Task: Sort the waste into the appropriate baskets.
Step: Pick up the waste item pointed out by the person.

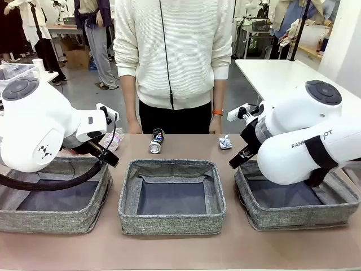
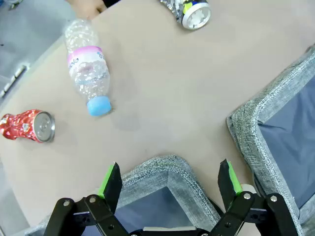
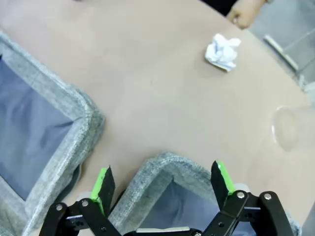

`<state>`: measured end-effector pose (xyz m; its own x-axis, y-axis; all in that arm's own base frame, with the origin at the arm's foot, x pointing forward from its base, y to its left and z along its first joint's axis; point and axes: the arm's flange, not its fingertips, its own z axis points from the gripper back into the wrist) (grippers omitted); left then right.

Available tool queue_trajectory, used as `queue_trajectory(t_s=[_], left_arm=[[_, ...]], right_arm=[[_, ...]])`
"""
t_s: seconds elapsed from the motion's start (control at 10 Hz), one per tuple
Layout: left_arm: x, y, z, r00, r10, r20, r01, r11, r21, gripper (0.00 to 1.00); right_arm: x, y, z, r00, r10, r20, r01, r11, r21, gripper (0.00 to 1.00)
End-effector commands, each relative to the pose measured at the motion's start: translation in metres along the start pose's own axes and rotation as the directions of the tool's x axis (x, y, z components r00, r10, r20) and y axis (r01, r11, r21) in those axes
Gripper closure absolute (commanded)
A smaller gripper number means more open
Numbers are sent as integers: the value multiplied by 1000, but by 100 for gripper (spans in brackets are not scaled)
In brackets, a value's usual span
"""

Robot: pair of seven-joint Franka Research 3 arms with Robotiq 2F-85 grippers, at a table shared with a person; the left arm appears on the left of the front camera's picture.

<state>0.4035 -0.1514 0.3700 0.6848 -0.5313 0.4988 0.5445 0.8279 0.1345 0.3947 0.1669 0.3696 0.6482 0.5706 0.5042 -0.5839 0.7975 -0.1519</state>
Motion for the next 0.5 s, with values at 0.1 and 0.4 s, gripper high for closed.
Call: queue_trajectory(t_s=[0.1,0.4], left_arm=[[0,0,0,1000,0,0,0,1000,0,0],[0,0,0,1000,0,0,0,1000,0,0]], right_arm=[[0,0,0,1000,0,0,0,1000,0,0],[0,0,0,1000,0,0,0,1000,0,0]])
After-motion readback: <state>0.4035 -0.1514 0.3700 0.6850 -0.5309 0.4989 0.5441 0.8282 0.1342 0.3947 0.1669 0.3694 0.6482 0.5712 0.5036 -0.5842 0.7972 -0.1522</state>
